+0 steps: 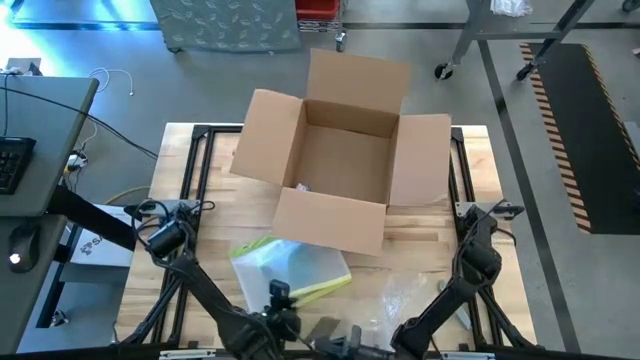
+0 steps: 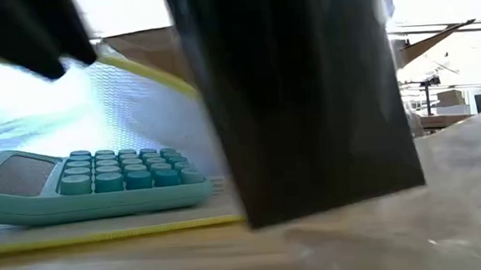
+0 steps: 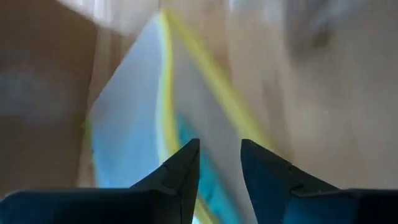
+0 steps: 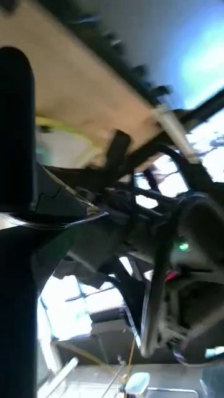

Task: Unpack boxes
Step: Put the black pen pack into the transparent zipper bag

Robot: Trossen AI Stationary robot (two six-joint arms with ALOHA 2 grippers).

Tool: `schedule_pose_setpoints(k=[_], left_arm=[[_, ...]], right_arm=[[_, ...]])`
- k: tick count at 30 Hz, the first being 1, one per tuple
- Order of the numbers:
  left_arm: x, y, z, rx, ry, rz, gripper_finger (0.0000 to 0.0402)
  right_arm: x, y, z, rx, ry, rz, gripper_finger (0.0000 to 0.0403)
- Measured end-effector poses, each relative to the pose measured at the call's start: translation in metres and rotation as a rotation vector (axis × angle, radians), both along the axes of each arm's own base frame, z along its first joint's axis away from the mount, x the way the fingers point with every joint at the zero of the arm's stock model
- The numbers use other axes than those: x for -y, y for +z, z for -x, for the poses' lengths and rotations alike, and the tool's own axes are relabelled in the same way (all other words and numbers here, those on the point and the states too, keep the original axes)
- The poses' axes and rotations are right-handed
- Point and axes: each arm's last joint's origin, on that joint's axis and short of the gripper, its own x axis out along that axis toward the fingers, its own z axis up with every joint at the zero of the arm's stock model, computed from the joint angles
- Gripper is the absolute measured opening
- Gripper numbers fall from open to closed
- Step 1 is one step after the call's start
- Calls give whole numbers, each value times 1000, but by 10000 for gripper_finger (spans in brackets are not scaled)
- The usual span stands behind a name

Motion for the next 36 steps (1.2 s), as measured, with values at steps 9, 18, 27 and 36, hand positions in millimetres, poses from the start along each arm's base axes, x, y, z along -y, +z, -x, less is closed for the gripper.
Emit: schedule_pose_setpoints(k=[9,18,27,36], left_arm=[[-21,8,20,-5,270,-86,69],[-14,26,14,15,308,21,47],[-14,49,14,5,308,12,38],[-16,58,19,-38,365,87,38]], right_arm=[[19,-5,-20,-57,7,126,0],[28,-11,-40,-21,178,283,0],[41,-13,-55,-8,276,495,0],[72,-20,-81,-53,327,561,0]])
